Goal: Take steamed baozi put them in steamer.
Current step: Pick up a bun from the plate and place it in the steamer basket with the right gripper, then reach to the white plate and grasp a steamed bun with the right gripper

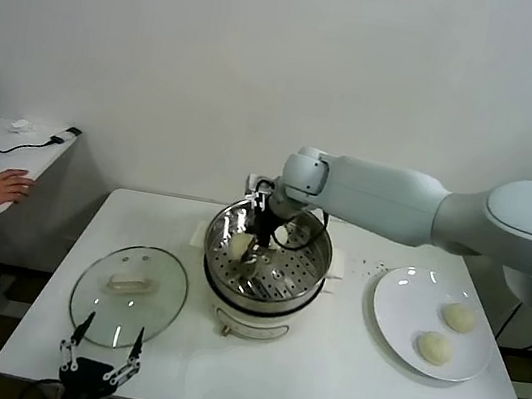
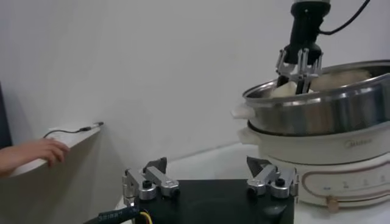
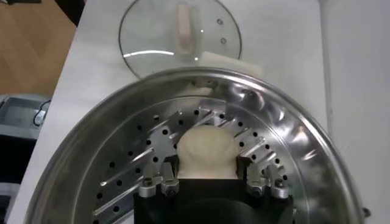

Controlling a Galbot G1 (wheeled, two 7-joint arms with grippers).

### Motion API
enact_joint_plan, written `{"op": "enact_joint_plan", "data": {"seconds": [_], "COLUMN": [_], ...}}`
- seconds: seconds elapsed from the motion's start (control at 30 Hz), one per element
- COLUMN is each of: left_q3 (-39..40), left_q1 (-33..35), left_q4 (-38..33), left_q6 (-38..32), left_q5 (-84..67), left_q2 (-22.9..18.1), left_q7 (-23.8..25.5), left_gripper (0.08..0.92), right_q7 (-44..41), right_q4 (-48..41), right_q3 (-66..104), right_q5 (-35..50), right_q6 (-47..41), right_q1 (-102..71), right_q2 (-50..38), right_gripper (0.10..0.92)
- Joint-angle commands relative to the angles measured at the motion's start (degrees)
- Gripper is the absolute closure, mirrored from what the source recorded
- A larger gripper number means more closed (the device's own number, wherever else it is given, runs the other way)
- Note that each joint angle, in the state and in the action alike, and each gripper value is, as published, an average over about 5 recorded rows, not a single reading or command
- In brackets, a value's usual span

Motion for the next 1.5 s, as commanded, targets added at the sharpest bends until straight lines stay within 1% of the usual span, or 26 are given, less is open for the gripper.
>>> {"op": "enact_joint_plan", "data": {"seconds": [0.03, 0.1, 0.27, 0.33, 0.43, 0.6, 0.77, 1.03, 1.17, 1.27, 1.37, 1.5], "left_q3": [0.1, 0.2, 0.2, 0.2, 0.4, 0.4, 0.3, -0.1, -0.2, -0.3, -0.6, -1.0], "left_q1": [0.0, 0.0, 0.2, 0.1, 0.1, 0.1, 0.1, -0.1, -0.5, -0.8, -0.9, -0.9], "left_q4": [0.3, 0.4, 0.6, 0.6, 0.6, 0.9, 0.9, 1.5, 1.6, 1.5, 1.3, 1.2], "left_q6": [0.0, -0.1, -0.1, 0.1, 0.3, 0.3, 0.4, 0.5, 0.4, 0.4, 0.3, 0.2], "left_q5": [0.2, 0.3, 0.4, 0.4, 0.7, 0.9, 0.9, 0.5, 0.5, 0.8, 1.2, 1.9], "left_q2": [-0.1, -0.1, -0.2, -0.3, -0.5, -0.5, -0.5, -1.1, -1.5, -1.7, -1.8, -1.7], "left_q7": [-0.1, -0.1, -0.2, -0.3, -0.3, -0.4, -0.5, -0.5, -0.4, -0.4, -0.3, -0.3], "left_gripper": [0.177, 0.177, 0.177, 0.177, 0.177, 0.177, 0.177, 0.177, 0.177, 0.177, 0.177, 0.177], "right_q7": [1.8, 2.0, 2.5, 2.4, 2.3, 1.5, -1.5, -12.8, -15.9, -17.7, -18.6, -19.6], "right_q4": [-0.1, -0.1, -0.3, -0.2, 0.5, 4.2, 10.7, 20.7, 22.8, 23.8, 23.3, 20.4], "right_q3": [-1.0, -1.0, -0.5, -0.1, 0.6, 2.0, 2.6, 4.4, 5.7, 6.7, 7.9, 15.3], "right_q5": [0.5, 0.5, 0.6, 0.6, 0.8, 0.8, -0.8, -13.2, -18.5, -23.0, -29.0, -36.8], "right_q6": [-0.4, -0.5, -1.0, -1.1, -1.1, -0.9, 0.6, 6.5, 8.2, 9.0, 10.3, 13.2], "right_q1": [-1.1, -1.1, -1.0, -0.8, -0.2, 2.4, 7.8, 14.4, 13.8, 11.5, 7.9, -3.4], "right_q2": [1.1, 1.1, 1.2, 1.0, 0.2, -3.8, -12.6, -33.7, -44.4, -50.6, -54.9, -58.6], "right_gripper": [0.408, 0.39, 0.264, 0.225, 0.206, 0.203, 0.203, 0.203, 0.203, 0.203, 0.203, 0.203]}}
